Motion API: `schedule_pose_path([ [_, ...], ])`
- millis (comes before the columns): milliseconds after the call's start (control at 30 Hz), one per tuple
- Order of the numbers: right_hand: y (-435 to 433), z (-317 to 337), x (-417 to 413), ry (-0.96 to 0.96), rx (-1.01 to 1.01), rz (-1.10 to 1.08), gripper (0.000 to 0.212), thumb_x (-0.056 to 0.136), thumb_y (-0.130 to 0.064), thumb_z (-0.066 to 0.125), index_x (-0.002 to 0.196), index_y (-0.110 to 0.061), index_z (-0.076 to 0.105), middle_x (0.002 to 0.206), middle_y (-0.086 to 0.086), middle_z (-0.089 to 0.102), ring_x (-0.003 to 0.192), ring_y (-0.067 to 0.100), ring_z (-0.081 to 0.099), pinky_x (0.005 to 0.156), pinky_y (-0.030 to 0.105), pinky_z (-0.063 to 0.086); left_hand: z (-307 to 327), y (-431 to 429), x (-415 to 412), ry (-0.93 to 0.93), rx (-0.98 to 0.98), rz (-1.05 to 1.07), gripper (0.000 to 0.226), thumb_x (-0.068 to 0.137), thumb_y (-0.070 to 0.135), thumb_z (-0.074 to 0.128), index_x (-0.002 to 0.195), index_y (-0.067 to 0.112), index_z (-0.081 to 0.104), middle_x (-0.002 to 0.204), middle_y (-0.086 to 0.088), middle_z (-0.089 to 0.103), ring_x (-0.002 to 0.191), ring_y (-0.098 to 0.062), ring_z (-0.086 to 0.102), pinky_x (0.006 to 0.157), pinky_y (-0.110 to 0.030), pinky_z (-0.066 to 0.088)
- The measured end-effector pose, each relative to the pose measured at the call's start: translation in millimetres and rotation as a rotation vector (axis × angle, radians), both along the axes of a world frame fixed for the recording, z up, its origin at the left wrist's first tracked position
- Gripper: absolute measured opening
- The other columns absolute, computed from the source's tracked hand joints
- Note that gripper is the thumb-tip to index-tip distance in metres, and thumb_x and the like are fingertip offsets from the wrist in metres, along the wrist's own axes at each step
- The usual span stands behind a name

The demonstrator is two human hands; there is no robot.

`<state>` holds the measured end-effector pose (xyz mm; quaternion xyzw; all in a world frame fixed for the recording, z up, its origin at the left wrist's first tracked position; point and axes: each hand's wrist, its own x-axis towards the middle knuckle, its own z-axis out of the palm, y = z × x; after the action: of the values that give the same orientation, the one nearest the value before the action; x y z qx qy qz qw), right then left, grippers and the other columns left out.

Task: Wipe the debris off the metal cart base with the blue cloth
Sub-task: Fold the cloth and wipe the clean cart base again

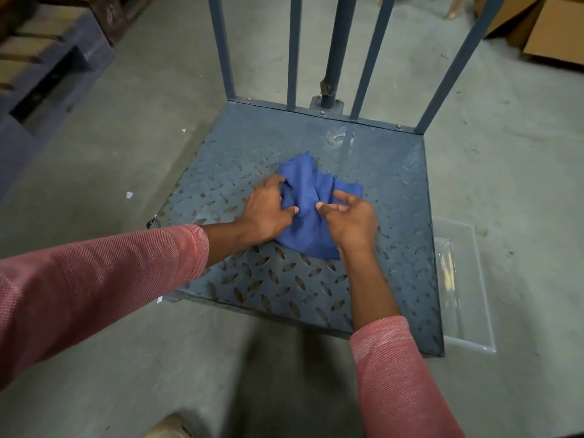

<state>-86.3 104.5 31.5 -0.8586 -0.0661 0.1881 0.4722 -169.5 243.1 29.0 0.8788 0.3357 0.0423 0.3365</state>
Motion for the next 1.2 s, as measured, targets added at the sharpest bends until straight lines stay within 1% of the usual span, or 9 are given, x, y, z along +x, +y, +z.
schedule_pose_path([
  [133, -3, 3, -3, -0.037, -0.125, -0.021, 0.031, 0.085, -0.037, 0.079, 0.095, -0.008, 0.075, 0.079, 0.002, 0.071, 0.078, 0.022, 0.067, 0.068, 0.022, 0.041, 3, -5, -6, -0.056, -0.205, 0.198, 0.036, 0.087, 0.025, 0.085, 0.114, 0.014, 0.064, 0.09, -0.007, 0.068, 0.097, -0.03, 0.07, 0.089, -0.042, 0.056],
  [267, -4, 4, -6, -0.098, -0.074, -0.046, 0.026, 0.085, -0.034, 0.08, 0.104, -0.016, 0.076, 0.101, -0.002, 0.075, 0.096, 0.017, 0.07, 0.081, 0.022, 0.045, 4, 0, -8, -0.129, -0.4, 0.302, 0.029, 0.079, 0.018, 0.091, 0.076, 0.024, 0.063, 0.075, 0.005, 0.066, 0.078, -0.018, 0.064, 0.075, -0.032, 0.054],
  [467, -9, 7, -4, -0.076, 0.104, -0.022, 0.01, 0.093, -0.027, 0.069, 0.095, -0.024, 0.06, 0.092, -0.001, 0.073, 0.086, 0.017, 0.068, 0.073, 0.028, 0.05, 11, 5, -6, -0.229, -0.573, 0.254, 0.039, 0.074, -0.018, 0.076, 0.085, 0.016, 0.06, 0.08, -0.004, 0.063, 0.081, -0.02, 0.061, 0.08, -0.034, 0.053],
  [600, -9, -1, -3, -0.05, 0.179, -0.003, 0.016, 0.087, -0.023, 0.064, 0.087, -0.033, 0.053, 0.09, 0.0, 0.074, 0.085, 0.021, 0.071, 0.084, 0.048, 0.058, 16, 4, 3, -0.342, -0.811, 0.254, 0.05, 0.074, -0.017, 0.079, 0.105, 0.014, 0.056, 0.101, -0.009, 0.074, 0.098, -0.023, 0.071, 0.086, -0.035, 0.058],
  [700, -12, 3, -6, -0.072, 0.253, -0.076, 0.022, 0.089, -0.013, 0.064, 0.089, -0.032, 0.054, 0.087, -0.003, 0.075, 0.085, 0.02, 0.073, 0.083, 0.045, 0.058, 19, 3, 10, -0.416, -0.913, 0.247, 0.054, 0.08, -0.016, 0.076, 0.124, 0.008, 0.056, 0.111, -0.011, 0.076, 0.105, -0.024, 0.072, 0.092, -0.037, 0.058],
  [833, -20, 7, -16, -0.28, 0.02, -0.208, 0.042, 0.087, -0.012, 0.07, 0.124, -0.017, 0.052, 0.116, 0.005, 0.067, 0.111, 0.029, 0.063, 0.092, 0.039, 0.048, 13, 10, 14, -0.126, -0.297, 0.02, 0.071, 0.086, 0.012, 0.081, 0.145, 0.01, 0.042, 0.116, -0.007, 0.07, 0.114, -0.029, 0.065, 0.1, -0.042, 0.053],
  [967, -23, 1, -19, -0.606, -0.103, -0.142, 0.055, 0.083, -0.007, 0.069, 0.136, -0.01, 0.055, 0.136, 0.013, 0.058, 0.126, 0.034, 0.051, 0.102, 0.045, 0.044, 6, 2, 1, 0.05, 0.319, -0.24, 0.077, 0.096, 0.036, 0.065, 0.158, 0.008, 0.029, 0.15, -0.015, 0.051, 0.138, -0.036, 0.042, 0.115, -0.044, 0.033],
  [1067, -17, -6, -16, -0.659, -0.054, 0.041, 0.044, 0.09, -0.009, 0.057, 0.134, -0.012, 0.063, 0.143, 0.008, 0.058, 0.133, 0.031, 0.051, 0.111, 0.046, 0.042, -3, -6, -10, -0.009, 0.533, -0.479, 0.072, 0.107, 0.044, 0.037, 0.165, 0.008, 0.018, 0.173, -0.013, 0.02, 0.159, -0.031, 0.017, 0.128, -0.043, 0.017],
  [1200, -7, -16, -19, -0.638, -0.227, 0.211, 0.047, 0.105, -0.024, 0.043, 0.151, -0.019, 0.047, 0.163, 0.0, 0.036, 0.155, 0.021, 0.023, 0.124, 0.045, 0.023, -13, -9, -10, 0.127, 0.571, -0.568, 0.087, 0.096, 0.058, -0.002, 0.167, 0.008, 0.0, 0.176, -0.008, -0.007, 0.162, -0.024, -0.012, 0.132, -0.04, -0.007],
])
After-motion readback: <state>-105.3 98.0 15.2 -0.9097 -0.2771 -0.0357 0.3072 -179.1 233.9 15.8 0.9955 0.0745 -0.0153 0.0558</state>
